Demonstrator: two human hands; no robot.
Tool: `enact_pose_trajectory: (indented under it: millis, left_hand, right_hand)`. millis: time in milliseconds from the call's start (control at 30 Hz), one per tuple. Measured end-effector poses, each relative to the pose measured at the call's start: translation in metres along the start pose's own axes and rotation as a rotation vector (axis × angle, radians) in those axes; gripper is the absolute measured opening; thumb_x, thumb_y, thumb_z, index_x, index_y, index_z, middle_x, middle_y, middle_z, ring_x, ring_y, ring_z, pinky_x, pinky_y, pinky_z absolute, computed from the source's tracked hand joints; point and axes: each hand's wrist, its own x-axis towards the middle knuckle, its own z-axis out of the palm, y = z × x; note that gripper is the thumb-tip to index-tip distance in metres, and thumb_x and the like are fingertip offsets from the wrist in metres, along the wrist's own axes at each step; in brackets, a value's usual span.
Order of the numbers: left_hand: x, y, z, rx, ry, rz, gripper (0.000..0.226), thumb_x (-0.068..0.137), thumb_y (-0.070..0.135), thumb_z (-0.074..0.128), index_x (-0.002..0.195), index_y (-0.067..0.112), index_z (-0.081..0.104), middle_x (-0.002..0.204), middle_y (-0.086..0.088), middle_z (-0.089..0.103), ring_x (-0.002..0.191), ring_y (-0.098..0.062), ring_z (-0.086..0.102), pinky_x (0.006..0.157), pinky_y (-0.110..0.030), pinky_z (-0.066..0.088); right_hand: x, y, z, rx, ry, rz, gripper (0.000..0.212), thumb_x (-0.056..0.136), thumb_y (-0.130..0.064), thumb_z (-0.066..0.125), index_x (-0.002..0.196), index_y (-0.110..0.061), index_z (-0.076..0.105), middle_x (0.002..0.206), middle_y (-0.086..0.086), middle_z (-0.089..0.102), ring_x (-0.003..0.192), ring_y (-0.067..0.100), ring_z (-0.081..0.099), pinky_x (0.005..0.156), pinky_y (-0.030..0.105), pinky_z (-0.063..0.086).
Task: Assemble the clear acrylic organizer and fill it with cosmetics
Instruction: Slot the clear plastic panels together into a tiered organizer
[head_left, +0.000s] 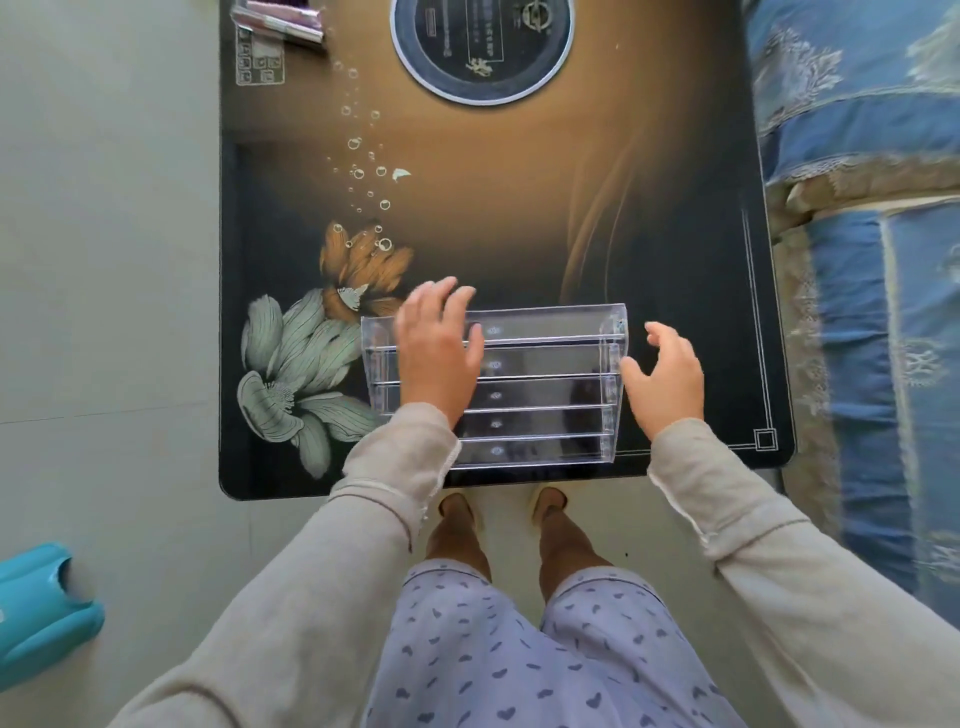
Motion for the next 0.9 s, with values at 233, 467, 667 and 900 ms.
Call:
enact_pose_trajectory:
  millis: [233, 467, 667, 900]
  left_hand:
    - [0.007, 0.073, 0.044, 0.051, -0.355, 0.275, 0.051, 0.087, 0.034, 0.057, 0.134, 0.024, 0.043, 0.138, -0.002, 0.048, 0.131, -0.023, 0.037, 0.116, -0.042, 0.017]
    - [0.014, 0.085, 0.059, 0.057, -0.316, 0.223, 0.045, 0.090, 0.024, 0.054, 0.135, 0.026, 0.044, 0.135, 0.001, 0.052, 0.126, -0.023, 0.042, 0.113, -0.039, 0.021]
    - [0.015, 0.084, 0.061, 0.028, -0.302, 0.231, 0.043, 0.090, 0.021, 0.056, 0.132, 0.025, 0.049, 0.132, 0.001, 0.056, 0.123, -0.023, 0.046, 0.109, -0.037, 0.027]
    - [0.016, 0.084, 0.059, 0.023, -0.325, 0.217, 0.043, 0.091, 0.021, 0.055, 0.133, 0.025, 0.048, 0.134, 0.001, 0.054, 0.124, -0.023, 0.046, 0.110, -0.036, 0.026]
  right_hand:
    - [0.014, -0.001, -0.006, 0.134, -0.189, 0.076, 0.029, 0.093, -0.011, 0.047, 0.119, -0.009, 0.059, 0.112, 0.016, 0.066, 0.102, 0.031, 0.063, 0.091, 0.049, 0.052]
    - [0.028, -0.001, -0.009, -0.071, -0.153, -0.007, 0.024, 0.092, -0.019, 0.051, 0.103, -0.009, 0.069, 0.100, 0.015, 0.071, 0.089, 0.032, 0.067, 0.088, 0.044, 0.054]
    - [0.032, 0.001, -0.012, -0.094, -0.170, -0.010, 0.024, 0.092, -0.020, 0.052, 0.101, -0.007, 0.070, 0.098, 0.015, 0.072, 0.087, 0.030, 0.068, 0.086, 0.040, 0.055]
    - [0.032, 0.002, -0.010, -0.113, -0.166, -0.037, 0.023, 0.092, -0.020, 0.052, 0.101, -0.008, 0.070, 0.097, 0.014, 0.072, 0.085, 0.030, 0.068, 0.084, 0.039, 0.056]
